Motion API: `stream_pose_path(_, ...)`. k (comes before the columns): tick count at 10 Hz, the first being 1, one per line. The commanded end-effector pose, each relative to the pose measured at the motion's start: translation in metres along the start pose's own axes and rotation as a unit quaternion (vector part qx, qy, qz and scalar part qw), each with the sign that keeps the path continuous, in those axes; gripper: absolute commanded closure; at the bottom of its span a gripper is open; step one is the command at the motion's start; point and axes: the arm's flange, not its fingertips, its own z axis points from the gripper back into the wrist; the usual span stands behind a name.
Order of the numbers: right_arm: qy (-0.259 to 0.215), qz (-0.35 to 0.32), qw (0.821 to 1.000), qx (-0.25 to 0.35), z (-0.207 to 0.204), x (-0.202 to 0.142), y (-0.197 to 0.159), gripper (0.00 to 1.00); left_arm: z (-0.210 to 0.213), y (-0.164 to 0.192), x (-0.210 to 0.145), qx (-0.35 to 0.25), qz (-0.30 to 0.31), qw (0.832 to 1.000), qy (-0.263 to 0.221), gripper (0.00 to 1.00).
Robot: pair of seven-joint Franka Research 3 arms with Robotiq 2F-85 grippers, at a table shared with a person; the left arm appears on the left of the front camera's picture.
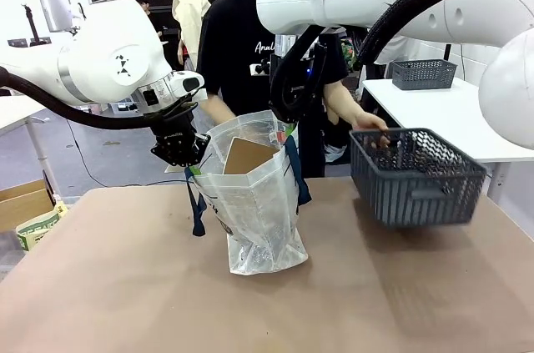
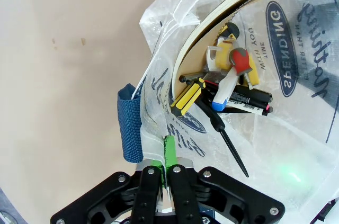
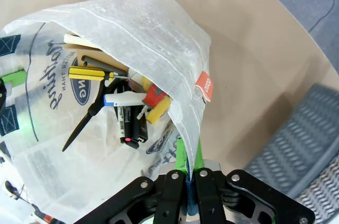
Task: Transfer purchased items from the store into the shopping bag.
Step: Move the Reusable shopping bag to the right side of the table.
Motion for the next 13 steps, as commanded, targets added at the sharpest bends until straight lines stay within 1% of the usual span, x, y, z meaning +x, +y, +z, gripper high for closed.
stream_pose_path(1, -0.001, 0.001, 1.0, 0.0, 0.001, 0.0, 0.001, 1.0, 0.001, 0.0, 0.0, -0.001, -0.003, 1.0, 0.0, 1.0)
stream_pose_path(8, 0.0, 0.0, 1.0, 0.0, 0.0, 0.0, 0.0, 1.0, 0.0, 0.0, 0.0, 0.0, 0.0, 1.0, 0.0, 1.0)
stream_pose_path(9, -0.023, -0.023, 0.999, 0.006, 0.0, 0.0, 0.006, 1.0, 0.0, -0.004, 0.002, -0.007, 0.009, 1.0, -0.003, 1.0)
stream_pose_path(10, -0.033, -0.026, 0.999, 0.017, 0.001, 0.003, 0.011, 1.0, -0.003, -0.012, 0.005, -0.015, 0.015, 1.0, -0.003, 1.0)
stream_pose_path(12, -0.05, -0.03, 0.998, 0.037, 0.0, 0.01, 0.032, 1.0, -0.002, -0.021, 0.012, -0.037, 0.017, 0.999, -0.013, 1.0)
stream_pose_path(13, -0.045, -0.038, 0.997, 0.043, -0.002, 0.016, 0.034, 1.0, -0.008, -0.027, 0.018, -0.058, 0.023, 0.998, -0.018, 1.0)
